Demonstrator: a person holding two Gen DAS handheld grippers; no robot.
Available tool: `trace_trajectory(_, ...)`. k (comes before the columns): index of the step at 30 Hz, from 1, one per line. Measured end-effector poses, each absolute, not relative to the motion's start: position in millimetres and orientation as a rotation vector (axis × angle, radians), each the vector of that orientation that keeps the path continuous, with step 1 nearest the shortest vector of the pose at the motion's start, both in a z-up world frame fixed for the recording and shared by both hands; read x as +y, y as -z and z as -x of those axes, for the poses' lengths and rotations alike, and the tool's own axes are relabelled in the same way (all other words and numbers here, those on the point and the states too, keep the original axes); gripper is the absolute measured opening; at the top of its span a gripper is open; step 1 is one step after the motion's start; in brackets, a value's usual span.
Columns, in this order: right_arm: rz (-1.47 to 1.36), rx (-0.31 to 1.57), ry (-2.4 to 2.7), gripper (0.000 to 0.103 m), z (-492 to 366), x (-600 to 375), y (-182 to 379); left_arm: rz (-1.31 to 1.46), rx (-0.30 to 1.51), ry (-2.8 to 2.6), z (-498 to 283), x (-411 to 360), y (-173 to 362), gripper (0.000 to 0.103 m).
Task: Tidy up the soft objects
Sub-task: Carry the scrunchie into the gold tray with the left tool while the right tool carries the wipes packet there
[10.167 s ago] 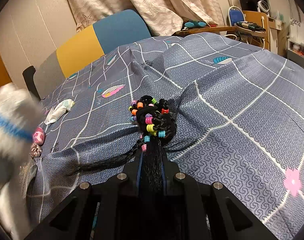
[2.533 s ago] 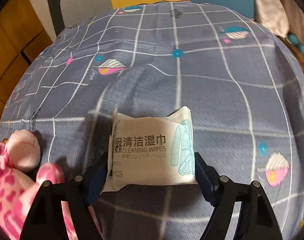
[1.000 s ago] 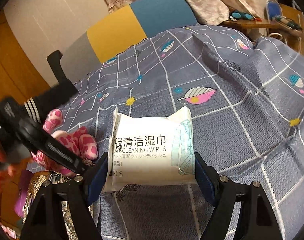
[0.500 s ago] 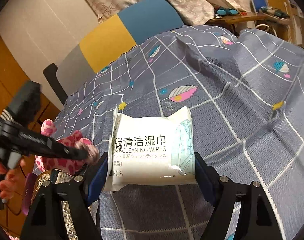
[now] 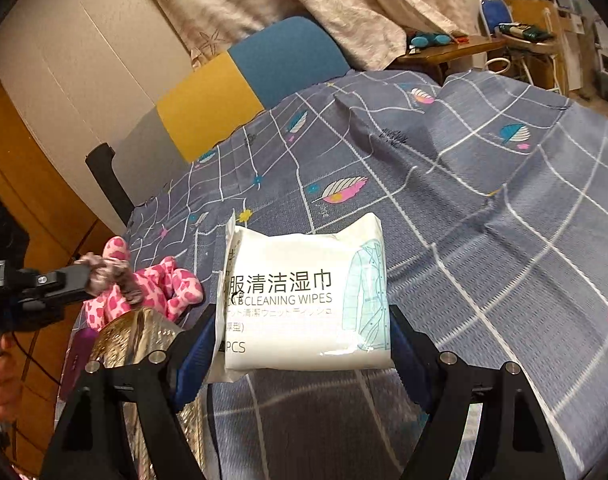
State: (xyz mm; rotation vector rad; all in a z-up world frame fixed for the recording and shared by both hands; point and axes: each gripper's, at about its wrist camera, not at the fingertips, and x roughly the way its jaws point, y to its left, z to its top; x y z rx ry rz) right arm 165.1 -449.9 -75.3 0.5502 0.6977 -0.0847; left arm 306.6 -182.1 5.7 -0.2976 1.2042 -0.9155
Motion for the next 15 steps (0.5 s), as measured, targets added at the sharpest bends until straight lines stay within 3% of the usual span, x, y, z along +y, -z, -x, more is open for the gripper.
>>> trace_trajectory(15,-0.516,0.638,0.025,0.08,-101.1,-394.5,41.2,0.374,0.877,0.862,-196.6,-62.0,-39.7,0.012)
